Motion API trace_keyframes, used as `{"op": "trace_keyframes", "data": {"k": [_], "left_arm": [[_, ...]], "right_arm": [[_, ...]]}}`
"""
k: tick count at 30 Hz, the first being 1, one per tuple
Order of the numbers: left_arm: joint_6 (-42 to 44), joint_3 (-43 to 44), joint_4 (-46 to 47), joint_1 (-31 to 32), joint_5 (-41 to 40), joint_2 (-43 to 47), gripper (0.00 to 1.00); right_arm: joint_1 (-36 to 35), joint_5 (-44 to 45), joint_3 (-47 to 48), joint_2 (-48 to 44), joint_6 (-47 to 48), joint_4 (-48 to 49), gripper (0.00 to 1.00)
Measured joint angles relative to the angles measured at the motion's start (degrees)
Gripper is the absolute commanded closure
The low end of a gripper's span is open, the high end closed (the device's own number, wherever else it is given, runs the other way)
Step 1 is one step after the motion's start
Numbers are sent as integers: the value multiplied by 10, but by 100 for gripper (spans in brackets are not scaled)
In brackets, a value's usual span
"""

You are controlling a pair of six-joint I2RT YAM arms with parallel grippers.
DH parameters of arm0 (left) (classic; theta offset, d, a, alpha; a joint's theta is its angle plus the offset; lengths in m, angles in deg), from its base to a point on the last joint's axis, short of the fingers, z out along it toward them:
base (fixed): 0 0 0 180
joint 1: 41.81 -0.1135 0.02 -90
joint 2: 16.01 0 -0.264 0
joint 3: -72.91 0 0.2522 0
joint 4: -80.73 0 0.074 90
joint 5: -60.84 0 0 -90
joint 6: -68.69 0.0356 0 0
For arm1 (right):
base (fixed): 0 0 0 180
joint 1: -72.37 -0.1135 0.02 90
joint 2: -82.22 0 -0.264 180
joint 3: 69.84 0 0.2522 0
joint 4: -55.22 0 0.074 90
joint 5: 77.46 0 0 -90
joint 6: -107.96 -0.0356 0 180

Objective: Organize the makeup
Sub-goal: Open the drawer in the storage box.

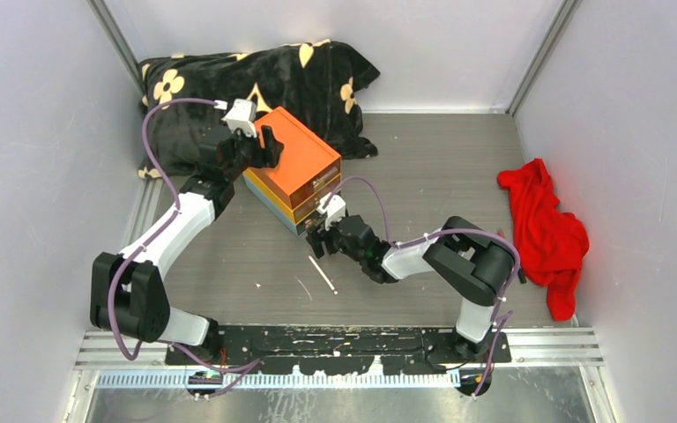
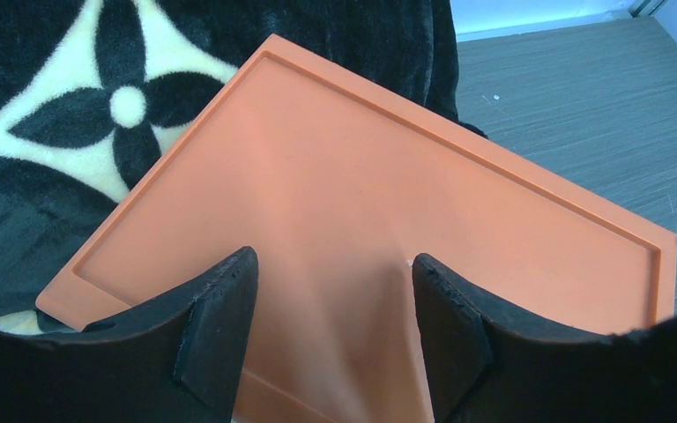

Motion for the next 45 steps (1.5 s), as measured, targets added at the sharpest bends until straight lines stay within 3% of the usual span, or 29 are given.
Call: {"op": "trace_keyframes", "data": {"k": [24, 32, 36, 45], "left_arm": [[9, -5, 22, 0, 0, -9, 34], [12, -7, 28, 0, 0, -11, 34], [12, -7, 33, 0, 0, -14, 34], [13, -7, 39, 0, 0, -17, 34]], "right_arm": [[9, -19, 66, 61, 27, 22, 25], [26, -32, 68, 82, 23, 19, 30], [34, -39, 68, 82, 21, 16, 40], [35, -58, 73, 82, 19, 8, 47]]}}
